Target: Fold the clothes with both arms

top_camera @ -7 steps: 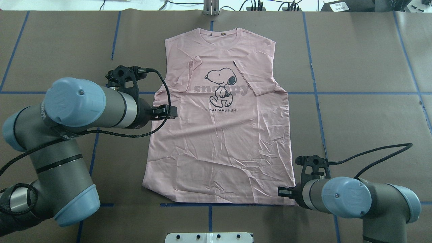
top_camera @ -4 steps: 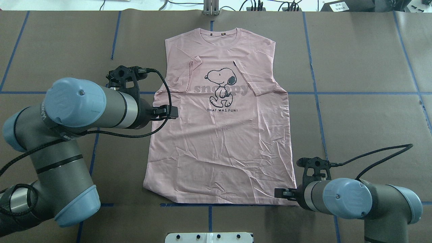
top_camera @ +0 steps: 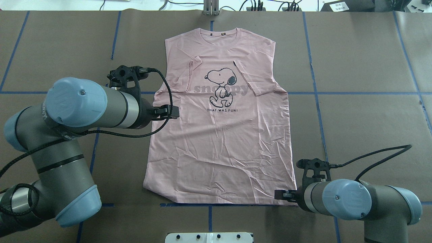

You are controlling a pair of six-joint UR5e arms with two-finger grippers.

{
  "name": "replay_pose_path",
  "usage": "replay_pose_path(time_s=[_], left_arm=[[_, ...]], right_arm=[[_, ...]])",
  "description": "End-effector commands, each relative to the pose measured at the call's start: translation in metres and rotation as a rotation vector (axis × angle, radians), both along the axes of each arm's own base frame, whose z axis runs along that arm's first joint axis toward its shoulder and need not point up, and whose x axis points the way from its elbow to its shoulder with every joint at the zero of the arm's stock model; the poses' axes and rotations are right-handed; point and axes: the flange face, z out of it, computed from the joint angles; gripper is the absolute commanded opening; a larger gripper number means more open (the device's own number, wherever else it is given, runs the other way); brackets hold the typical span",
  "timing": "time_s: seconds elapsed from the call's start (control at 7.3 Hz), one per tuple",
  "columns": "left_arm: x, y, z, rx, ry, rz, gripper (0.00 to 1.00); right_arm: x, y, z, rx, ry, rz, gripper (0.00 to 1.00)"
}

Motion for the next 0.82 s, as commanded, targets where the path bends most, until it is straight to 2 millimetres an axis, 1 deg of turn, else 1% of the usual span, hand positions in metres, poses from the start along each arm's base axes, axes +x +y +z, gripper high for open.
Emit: replay_pose_path(time_s=[0.0,0.14,0.27,0.41,0.69], left_arm=[[0.0001,0.0000,-0.0010,0.001,0.002,0.000,1.00],[0.0005,-0.0003,-0.0004,0.000,0.001,0.000,1.00],[0.0005,-0.0003,-0.0004,0.000,0.001,0.000,1.00],[0.0010,-0.0006,0.0002,0.000,-0.001,0.000,1.00],[0.0018,-0.0011,0.0014,-0.002,-0.003,0.000,1.00]], right_arm=[[-0.0007,0.0016,0.0001,0.000,0.001,-0.003,0.59],[-0.0007,0.0014,0.0001,0.001,0.001,-0.002,0.29],[-0.0008,0.0014,-0.0014,0.001,-0.002,-0.002,0.09],[0.0001,0.0017,-0.0039,0.002,-0.008,-0.003,0.00],[0.0011,0.0007,-0.0054,0.005,-0.011,0.001,0.00]])
